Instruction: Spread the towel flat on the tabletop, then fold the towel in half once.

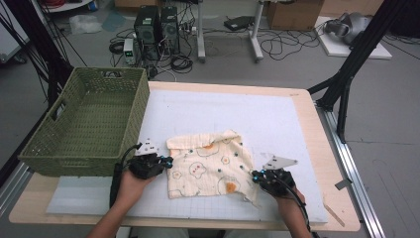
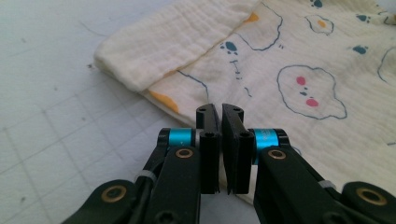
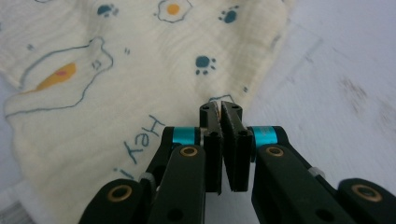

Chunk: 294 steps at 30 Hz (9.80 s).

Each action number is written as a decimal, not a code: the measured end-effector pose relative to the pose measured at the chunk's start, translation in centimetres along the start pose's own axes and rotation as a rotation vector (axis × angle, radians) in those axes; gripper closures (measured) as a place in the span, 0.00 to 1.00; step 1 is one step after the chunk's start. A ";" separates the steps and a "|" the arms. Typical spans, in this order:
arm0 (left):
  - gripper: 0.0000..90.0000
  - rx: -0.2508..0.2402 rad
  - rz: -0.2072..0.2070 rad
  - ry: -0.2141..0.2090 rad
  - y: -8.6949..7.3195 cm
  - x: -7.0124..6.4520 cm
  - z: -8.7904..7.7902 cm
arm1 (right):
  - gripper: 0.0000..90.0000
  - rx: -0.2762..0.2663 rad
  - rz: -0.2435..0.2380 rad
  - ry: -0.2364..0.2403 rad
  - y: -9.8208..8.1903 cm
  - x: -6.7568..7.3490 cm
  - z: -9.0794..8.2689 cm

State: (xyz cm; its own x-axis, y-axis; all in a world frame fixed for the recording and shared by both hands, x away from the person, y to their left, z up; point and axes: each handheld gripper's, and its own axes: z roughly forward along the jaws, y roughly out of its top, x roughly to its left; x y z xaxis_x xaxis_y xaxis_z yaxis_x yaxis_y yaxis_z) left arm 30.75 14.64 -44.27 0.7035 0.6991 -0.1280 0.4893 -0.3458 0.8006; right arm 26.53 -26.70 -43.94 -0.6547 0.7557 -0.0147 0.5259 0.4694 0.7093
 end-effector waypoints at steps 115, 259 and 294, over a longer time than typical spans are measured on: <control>0.54 -0.017 -0.095 0.112 3.2 2.4 4.5 | 0.63 -0.096 0.119 -0.319 6.0 -8.1 4.3; 0.38 -0.200 -0.149 0.136 5.7 3.8 3.7 | 0.13 -0.258 0.066 -0.120 0.1 -3.5 -2.9; 0.44 -0.080 -0.092 0.202 9.4 6.0 7.5 | 0.13 -0.254 0.072 -0.111 0.1 -3.6 -2.7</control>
State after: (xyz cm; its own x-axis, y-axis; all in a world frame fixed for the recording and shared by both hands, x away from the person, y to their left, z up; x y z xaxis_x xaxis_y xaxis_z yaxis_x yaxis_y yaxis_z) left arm 43.46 10.90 -41.96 0.5363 0.8393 -0.0889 0.4986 -0.2301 0.8357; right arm 27.51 -30.64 -41.92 -0.5495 0.8351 -0.0252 0.4068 0.2938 0.8650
